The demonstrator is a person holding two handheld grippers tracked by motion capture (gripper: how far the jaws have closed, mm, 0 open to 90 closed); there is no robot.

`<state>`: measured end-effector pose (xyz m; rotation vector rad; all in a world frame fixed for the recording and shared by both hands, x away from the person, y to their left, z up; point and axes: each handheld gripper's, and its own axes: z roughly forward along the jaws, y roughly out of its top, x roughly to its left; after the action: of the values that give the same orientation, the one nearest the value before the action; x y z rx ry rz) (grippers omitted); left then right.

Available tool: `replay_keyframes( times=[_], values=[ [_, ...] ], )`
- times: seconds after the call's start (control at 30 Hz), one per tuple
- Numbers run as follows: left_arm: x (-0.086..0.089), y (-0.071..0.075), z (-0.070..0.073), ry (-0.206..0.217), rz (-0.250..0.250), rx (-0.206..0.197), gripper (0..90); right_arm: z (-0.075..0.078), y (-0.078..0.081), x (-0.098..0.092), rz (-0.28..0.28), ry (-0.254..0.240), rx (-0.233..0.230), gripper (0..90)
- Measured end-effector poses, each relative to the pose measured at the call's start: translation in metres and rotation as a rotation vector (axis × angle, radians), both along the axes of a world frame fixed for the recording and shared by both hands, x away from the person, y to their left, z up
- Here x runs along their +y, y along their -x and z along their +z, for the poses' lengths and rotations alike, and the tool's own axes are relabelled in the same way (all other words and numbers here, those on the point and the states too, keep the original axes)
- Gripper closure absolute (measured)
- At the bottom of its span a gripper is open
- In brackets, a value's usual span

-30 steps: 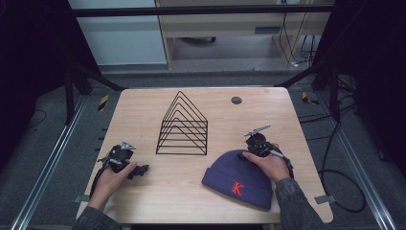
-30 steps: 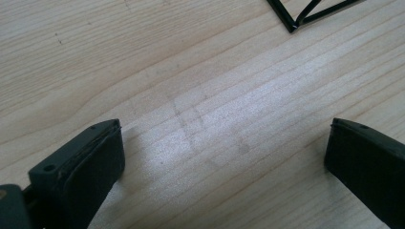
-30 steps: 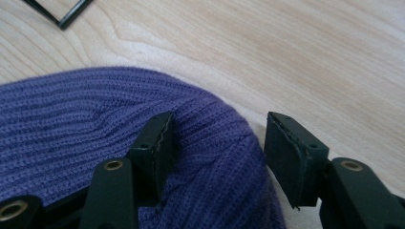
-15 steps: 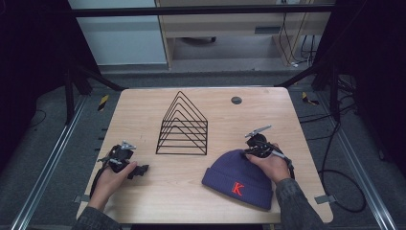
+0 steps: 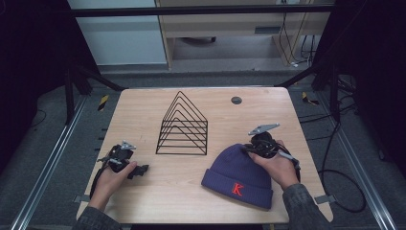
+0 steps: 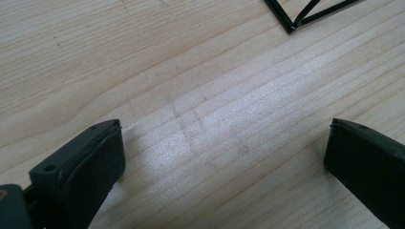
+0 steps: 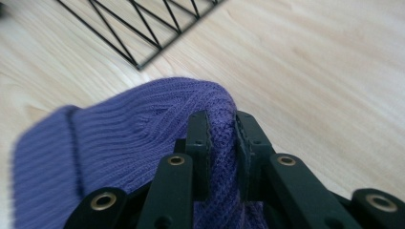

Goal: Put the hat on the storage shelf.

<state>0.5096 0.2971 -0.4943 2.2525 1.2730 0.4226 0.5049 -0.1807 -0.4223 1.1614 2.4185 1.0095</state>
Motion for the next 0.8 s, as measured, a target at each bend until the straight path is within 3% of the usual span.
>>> replay_keyframes(
  times=[0.13, 0.27, 0.43, 0.63, 0.8],
  values=[
    [-0.001, 0.001, 0.003, 0.033, -0.005, -0.015, 4.7, 0.019, 0.013, 0.0, 0.023, -0.025, -0.046, 78.2],
    [-0.002, 0.001, 0.009, 0.061, -0.011, -0.056, 4.3, 0.035, 0.025, 0.001, 0.048, -0.04, -0.083, 78.3],
    [-0.004, 0.003, 0.011, 0.071, -0.025, -0.071, 4.4, 0.06, 0.037, 0.004, 0.083, -0.059, -0.131, 78.6],
    [-0.004, 0.003, 0.013, 0.082, -0.025, -0.07, 4.7, 0.075, 0.037, 0.005, 0.094, -0.054, -0.153, 78.6],
    [-0.004, 0.004, 0.014, 0.098, -0.025, -0.065, 5.0, 0.091, 0.027, 0.005, 0.09, -0.037, -0.161, 78.6]
  ],
)
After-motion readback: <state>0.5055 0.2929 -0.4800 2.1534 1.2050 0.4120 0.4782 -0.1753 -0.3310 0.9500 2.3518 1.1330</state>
